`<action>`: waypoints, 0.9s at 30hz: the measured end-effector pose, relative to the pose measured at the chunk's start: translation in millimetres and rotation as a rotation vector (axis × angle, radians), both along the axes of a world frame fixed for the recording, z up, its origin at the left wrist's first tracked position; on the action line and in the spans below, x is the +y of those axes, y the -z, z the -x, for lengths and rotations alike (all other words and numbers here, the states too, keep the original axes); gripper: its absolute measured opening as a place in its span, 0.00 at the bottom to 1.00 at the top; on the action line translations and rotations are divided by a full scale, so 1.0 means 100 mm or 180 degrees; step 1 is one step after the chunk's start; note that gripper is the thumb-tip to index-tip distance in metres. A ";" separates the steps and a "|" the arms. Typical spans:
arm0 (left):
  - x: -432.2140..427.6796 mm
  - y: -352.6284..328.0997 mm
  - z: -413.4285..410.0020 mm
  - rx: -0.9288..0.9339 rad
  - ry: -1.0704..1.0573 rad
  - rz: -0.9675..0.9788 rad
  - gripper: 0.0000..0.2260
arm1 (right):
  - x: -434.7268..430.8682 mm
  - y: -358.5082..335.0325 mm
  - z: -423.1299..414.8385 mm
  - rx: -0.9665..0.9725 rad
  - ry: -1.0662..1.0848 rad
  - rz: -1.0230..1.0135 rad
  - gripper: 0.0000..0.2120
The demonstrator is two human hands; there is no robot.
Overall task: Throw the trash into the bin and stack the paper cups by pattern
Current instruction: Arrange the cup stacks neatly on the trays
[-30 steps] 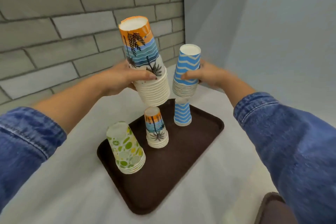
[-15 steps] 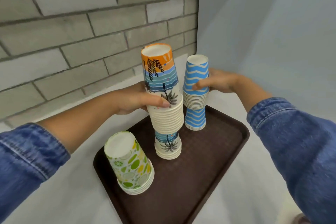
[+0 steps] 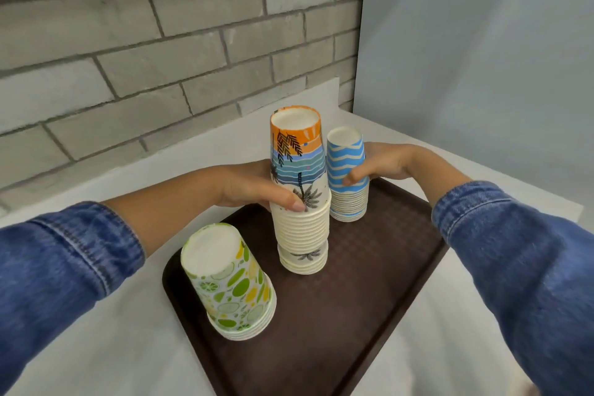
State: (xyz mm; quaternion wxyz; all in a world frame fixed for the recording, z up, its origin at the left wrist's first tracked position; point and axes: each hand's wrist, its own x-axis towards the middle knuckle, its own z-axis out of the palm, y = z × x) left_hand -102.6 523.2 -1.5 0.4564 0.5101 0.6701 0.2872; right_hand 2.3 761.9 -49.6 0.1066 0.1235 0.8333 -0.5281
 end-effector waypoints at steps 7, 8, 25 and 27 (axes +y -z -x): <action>0.02 0.23 0.04 -0.0060 0.0081 0.0163 0.26 | 0.07 0.12 0.07 -0.0011 -0.0121 0.0215 0.31; 0.03 0.24 0.04 -0.0066 0.0087 0.0166 0.26 | 0.09 0.12 0.08 -0.0015 -0.0136 0.0232 0.31; 0.01 0.07 0.02 0.0251 0.0306 0.0211 0.23 | 0.10 -0.01 -0.03 -0.0163 -0.0123 0.0086 0.22; 0.02 0.06 0.02 0.0258 0.0312 0.0207 0.22 | 0.11 -0.01 -0.06 -0.0185 -0.0119 0.0064 0.23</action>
